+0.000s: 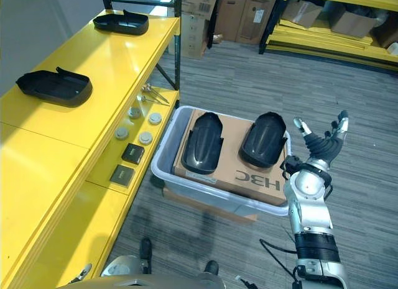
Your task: Move parts from the plastic box to the shelf.
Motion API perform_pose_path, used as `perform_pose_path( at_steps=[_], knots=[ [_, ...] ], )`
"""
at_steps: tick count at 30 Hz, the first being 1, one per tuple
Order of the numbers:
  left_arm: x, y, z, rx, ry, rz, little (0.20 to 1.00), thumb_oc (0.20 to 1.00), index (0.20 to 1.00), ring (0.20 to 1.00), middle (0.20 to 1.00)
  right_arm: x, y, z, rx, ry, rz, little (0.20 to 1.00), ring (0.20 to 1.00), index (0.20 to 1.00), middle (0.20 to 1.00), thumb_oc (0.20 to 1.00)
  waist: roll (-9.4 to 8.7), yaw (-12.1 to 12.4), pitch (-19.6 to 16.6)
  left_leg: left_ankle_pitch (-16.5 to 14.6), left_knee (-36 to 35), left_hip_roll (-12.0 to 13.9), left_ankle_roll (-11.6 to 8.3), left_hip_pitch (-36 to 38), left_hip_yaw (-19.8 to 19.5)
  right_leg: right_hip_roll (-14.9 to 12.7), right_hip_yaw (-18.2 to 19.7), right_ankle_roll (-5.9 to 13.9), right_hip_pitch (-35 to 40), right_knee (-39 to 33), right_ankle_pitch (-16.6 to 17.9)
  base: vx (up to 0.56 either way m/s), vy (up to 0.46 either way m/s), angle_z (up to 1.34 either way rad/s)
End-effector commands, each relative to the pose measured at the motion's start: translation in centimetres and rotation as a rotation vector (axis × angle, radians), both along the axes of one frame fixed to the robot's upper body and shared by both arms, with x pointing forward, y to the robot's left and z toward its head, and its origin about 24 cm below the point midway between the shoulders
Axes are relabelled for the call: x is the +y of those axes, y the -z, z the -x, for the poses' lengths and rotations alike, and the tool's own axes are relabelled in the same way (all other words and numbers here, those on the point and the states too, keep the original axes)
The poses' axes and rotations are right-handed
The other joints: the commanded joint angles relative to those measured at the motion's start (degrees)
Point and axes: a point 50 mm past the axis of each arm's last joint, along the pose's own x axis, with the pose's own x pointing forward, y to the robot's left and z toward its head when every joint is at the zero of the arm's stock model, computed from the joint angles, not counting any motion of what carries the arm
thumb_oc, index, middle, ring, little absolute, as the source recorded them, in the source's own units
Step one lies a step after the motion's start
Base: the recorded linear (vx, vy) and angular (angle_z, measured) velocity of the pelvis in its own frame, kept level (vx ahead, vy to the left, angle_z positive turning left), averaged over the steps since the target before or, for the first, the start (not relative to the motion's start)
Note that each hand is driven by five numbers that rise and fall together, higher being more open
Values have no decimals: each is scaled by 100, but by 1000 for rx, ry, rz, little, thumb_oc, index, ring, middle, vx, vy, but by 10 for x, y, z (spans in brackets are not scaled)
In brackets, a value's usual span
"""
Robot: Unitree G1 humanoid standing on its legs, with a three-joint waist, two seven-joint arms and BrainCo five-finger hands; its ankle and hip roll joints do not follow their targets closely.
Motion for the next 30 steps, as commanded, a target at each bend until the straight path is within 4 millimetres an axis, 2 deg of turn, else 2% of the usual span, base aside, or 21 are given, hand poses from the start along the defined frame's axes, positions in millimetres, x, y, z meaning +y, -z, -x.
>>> perform_pose_path(
  at_steps=[1, 3, 8, 12, 15, 16, 18, 22, 30],
  knots=[
    [4, 0, 2, -1, 23, -16, 1000, 1000, 1000, 1000, 1000, -3, -18, -4, -22, -20, 42, 1000, 1000, 1000, 1000, 1000, 109, 230, -154, -358, 257, 296, -145, -132, -705, -118, -99, 168, -275, 281, -81, 61, 1, -3],
    [4, 0, 1, -5, 42, -12, 1000, 1000, 1000, 1000, 1000, -8, -11, -2, 11, 57, 32, 1000, 1000, 1000, 1000, 1000, 94, 257, -147, -369, 270, 304, -143, -132, -704, -128, -136, 171, -275, 311, -88, 65, -6, -1],
    [4, -1, -5, -7, 98, -10, 1000, 1000, 1000, 1000, 1000, -40, 8, 3, 165, 195, 48, 1000, 1000, 1000, 1000, 1000, 76, 372, -109, -421, 407, 289, -147, -212, -785, -167, -192, 183, -300, 415, -115, 74, -16, 3],
    [8, -4, -20, -45, 129, -7, 1000, 1000, 1000, 1000, 1000, -55, 12, 0, 214, 268, 45, 1000, 1000, 1000, 1000, 1000, 115, 466, 42, -439, 612, 258, -140, -468, -890, -252, -243, 197, -479, 582, -116, -10, -4, 14],
    [12, -8, -41, -101, 152, 5, 1000, 1000, 1000, 1000, 1000, -69, 3, -5, 194, 327, 36, 1000, 1000, 1000, 1000, 1000, 181, 515, 248, -441, 754, 188, -132, -806, -997, -317, -259, 206, -747, 696, -110, -247, 12, 5],
    [14, -15, -68, -172, 187, 17, 1000, 1000, 1000, 1000, 1000, -84, -14, -12, 145, 380, 32, 1000, 1000, 1000, 1000, 1000, 275, 584, 551, -442, 927, 111, -127, -1224, -1112, -375, -263, 201, -1090, 829, -105, -422, 2, 15],
    [14, -20, -83, -217, 201, 22, 1000, 1000, 1000, 1000, 1000, -91, -26, -15, 103, 405, 12, 1000, 1000, 1000, 1000, 1000, 345, 628, 764, -397, 1041, 56, -120, -1543, -1210, -414, -257, 193, -1380, 946, -86, -328, 2, 16],
    [14, -24, -95, -246, 206, 20, 1000, 1000, 1000, 1000, 1000, -99, -39, -17, 70, 442, -15, 1000, 1000, 1000, 1000, 1000, 402, 667, 1018, -355, 1188, -8, -116, -1871, -1310, -462, -240, 177, -1693, 1112, -82, -113, 12, 7],
    [17, -24, -89, -255, 201, 29, 1000, 1000, 1000, 1000, 1000, -116, -54, -12, 48, 481, -54, 1000, 1000, 1000, 1000, 1000, 481, 711, 1263, -356, 1282, -84, -116, -2063, -1355, -532, -164, 174, -1960, 1261, -95, -11, 43, 6]
  ],
)
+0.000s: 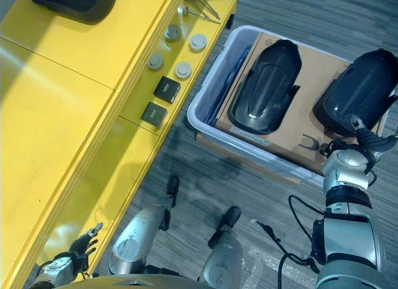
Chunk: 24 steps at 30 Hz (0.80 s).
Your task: Move parts from the plastic box to the shelf.
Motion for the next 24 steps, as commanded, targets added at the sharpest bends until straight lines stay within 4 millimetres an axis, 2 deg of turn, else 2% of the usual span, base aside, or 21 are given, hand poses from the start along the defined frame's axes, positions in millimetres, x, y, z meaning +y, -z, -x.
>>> perform_pose_path(
  at_steps=[1, 5, 11, 13, 15, 18, 21, 24],
  knots=[
    [18, -3, 11, 0, -19, -28, 1000, 1000, 1000, 1000, 1000, -15, -42, 9, -68, 26, 152, 1000, 1000, 1000, 1000, 1000, -107, 63, -198, -518, 544, 202, -310, -291, -775, -15, -5, 160, -114, -78, 118, 17, 41, 1],
    [21, -5, 9, -24, -29, -15, 1000, 1000, 1000, 1000, 1000, -25, -48, 15, -39, 45, 136, 1000, 1000, 1000, 1000, 1000, -95, 39, -160, -529, 487, 205, -313, -272, -714, -39, 51, 192, -179, -70, 120, 8, 10, 0],
    [19, -6, 9, -39, -18, -5, 1000, 1000, 1000, 1000, 1000, -31, -43, 19, -7, 42, 108, 1000, 1000, 1000, 1000, 1000, -80, 28, -107, -552, 486, 197, -319, -232, -694, -51, 77, 190, -193, -28, 109, 5, 1, 0],
    [19, -6, 7, -44, -21, 4, 1000, 1000, 1000, 1000, 1000, -32, -42, 20, 20, 22, 121, 1000, 1000, 1000, 1000, 1000, -72, 27, -90, -556, 472, 194, -319, -206, -687, -65, 74, 195, -176, -43, 121, 16, -1, 0],
    [20, -7, 6, -45, -14, 4, 1000, 1000, 1000, 1000, 1000, -31, -42, 17, 119, -24, 183, 1000, 1000, 1000, 1000, 1000, -71, 29, -80, -565, 488, 191, -326, -208, -691, -75, 83, 201, -181, -45, 131, 0, 0, 0],
    [19, -8, 5, -47, -9, 4, 1000, 1000, 1000, 1000, 1000, -24, -52, 6, 283, -88, 340, 1000, 1000, 1000, 1000, 1000, -69, 51, -48, -546, 479, 186, -325, -212, -687, -80, 86, 194, -180, -74, 155, 0, 0, 0],
    [23, -8, 8, -44, -3, -3, 1000, 1000, 1000, 1000, 1000, -10, -75, -11, 315, -123, 446, 1000, 1000, 1000, 1000, 1000, -75, 97, -17, -519, 474, 191, -329, -232, -689, -74, 92, 186, -212, -56, 154, 0, 0, 0],
    [26, -8, 11, -37, -6, -4, 1000, 1000, 1000, 1000, 1000, -3, -86, -18, 320, -141, 497, 1000, 1000, 1000, 1000, 1000, -68, 123, -10, -520, 467, 183, -324, -226, -694, -77, 91, 188, -216, -44, 143, 2, 7, 1]
  ],
)
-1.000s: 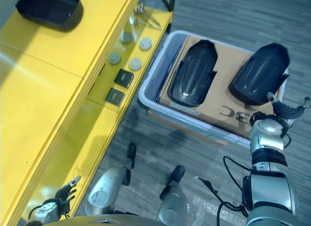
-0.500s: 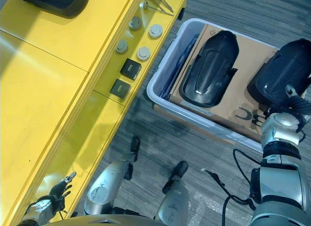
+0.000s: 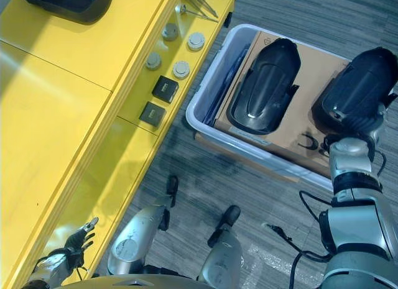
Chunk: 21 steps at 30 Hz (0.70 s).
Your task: Move parts from the plastic box to the shelf.
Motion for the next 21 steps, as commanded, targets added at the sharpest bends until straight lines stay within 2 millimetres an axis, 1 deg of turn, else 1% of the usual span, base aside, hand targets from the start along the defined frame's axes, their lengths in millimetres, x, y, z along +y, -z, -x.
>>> perform_pose_path(
  at_steps=[1, 3, 4, 10, 13, 21],
  knots=[
    [15, 1, 18, 39, 0, -31, 1000, 1000, 1000, 1000, 1000, -10, -56, 7, -31, 15, 209, 1000, 1000, 1000, 1000, 1000, -35, 125, -54, -525, 478, 192, -368, -250, -698, -59, 70, 136, -223, -55, 157, 4, 25, 4],
    [18, 1, 20, 47, -9, -32, 1000, 1000, 1000, 1000, 1000, -4, -65, 2, -28, -15, 235, 1000, 1000, 1000, 1000, 1000, -40, 150, -77, -518, 455, 178, -365, -234, -697, -53, 75, 134, -226, -44, 140, 7, 42, 4],
    [19, 1, 21, 49, -10, -33, 1000, 1000, 1000, 1000, 1000, -3, -66, 1, -23, -21, 242, 1000, 1000, 1000, 1000, 1000, -41, 154, -84, -518, 451, 176, -364, -226, -698, -55, 75, 134, -225, -37, 135, 12, 39, 3],
    [21, 1, 25, 57, -11, -26, 1000, 1000, 1000, 1000, 1000, -1, -64, -2, 26, -49, 243, 1000, 1000, 1000, 1000, 1000, -58, 167, -116, -533, 463, 189, -357, -191, -694, -61, 72, 131, -212, 11, 104, 7, 10, 3],
    [19, 2, 26, 54, -4, -22, 1000, 1000, 1000, 1000, 1000, -3, -57, -1, 66, -50, 210, 1000, 1000, 1000, 1000, 1000, -64, 174, -103, -541, 471, 195, -360, -183, -698, -62, 71, 127, -200, 18, 95, 0, 0, 0],
    [19, 1, 22, 44, 10, -27, 1000, 1000, 1000, 1000, 1000, -12, -27, 5, 171, -37, 160, 1000, 1000, 1000, 1000, 1000, -65, 179, -30, -526, 466, 202, -358, -228, -706, -50, 68, 141, -248, 10, 130, 0, 0, 0]
  ],
)
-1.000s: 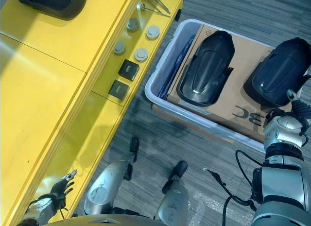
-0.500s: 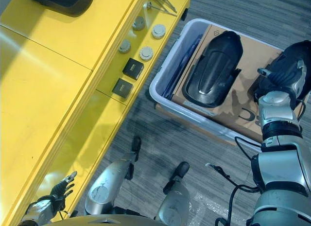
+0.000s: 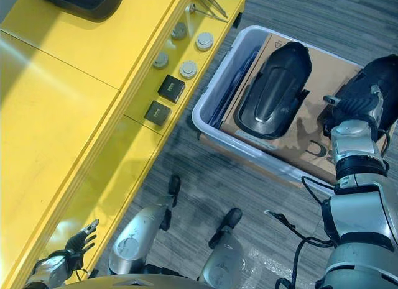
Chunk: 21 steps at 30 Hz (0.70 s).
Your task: Move parts from the plastic box to the shelf.
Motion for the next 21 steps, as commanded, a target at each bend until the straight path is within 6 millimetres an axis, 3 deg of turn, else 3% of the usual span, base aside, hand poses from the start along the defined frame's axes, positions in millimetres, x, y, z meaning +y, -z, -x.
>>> perform_pose_path(
  at_steps=[1, 4, 13, 21],
  knots=[
    [19, 0, 18, 37, -7, -53, 1000, 1000, 1000, 1000, 1000, -13, -18, 12, 30, 7, 114, 1000, 1000, 1000, 1000, 1000, -80, 48, -35, -566, 457, 241, -412, -248, -650, -17, 104, 103, -286, -62, 184, 0, 0, 0],
    [18, -2, 13, 19, -10, -51, 1000, 1000, 1000, 1000, 1000, -12, -1, 13, 86, -30, 89, 1000, 1000, 1000, 1000, 1000, -80, 18, 18, -565, 465, 243, -408, -278, -628, -12, 139, 102, -329, -73, 205, 0, 0, 0],
    [14, -3, 7, 6, -10, -41, 1000, 1000, 1000, 1000, 1000, 2, 13, 4, 121, -106, 79, 1000, 1000, 1000, 1000, 1000, -66, -10, 85, -553, 490, 223, -396, -358, -624, 15, 202, 101, -436, -49, 225, 0, 0, 0],
    [14, -3, 9, 4, -26, -37, 1000, 1000, 1000, 1000, 1000, 48, 15, -19, 185, -394, 166, 1000, 1000, 1000, 1000, 1000, -123, -38, 73, -527, 442, 235, -399, -334, -598, 59, 233, 85, -432, -78, 220, 0, 0, 0]
  ],
)
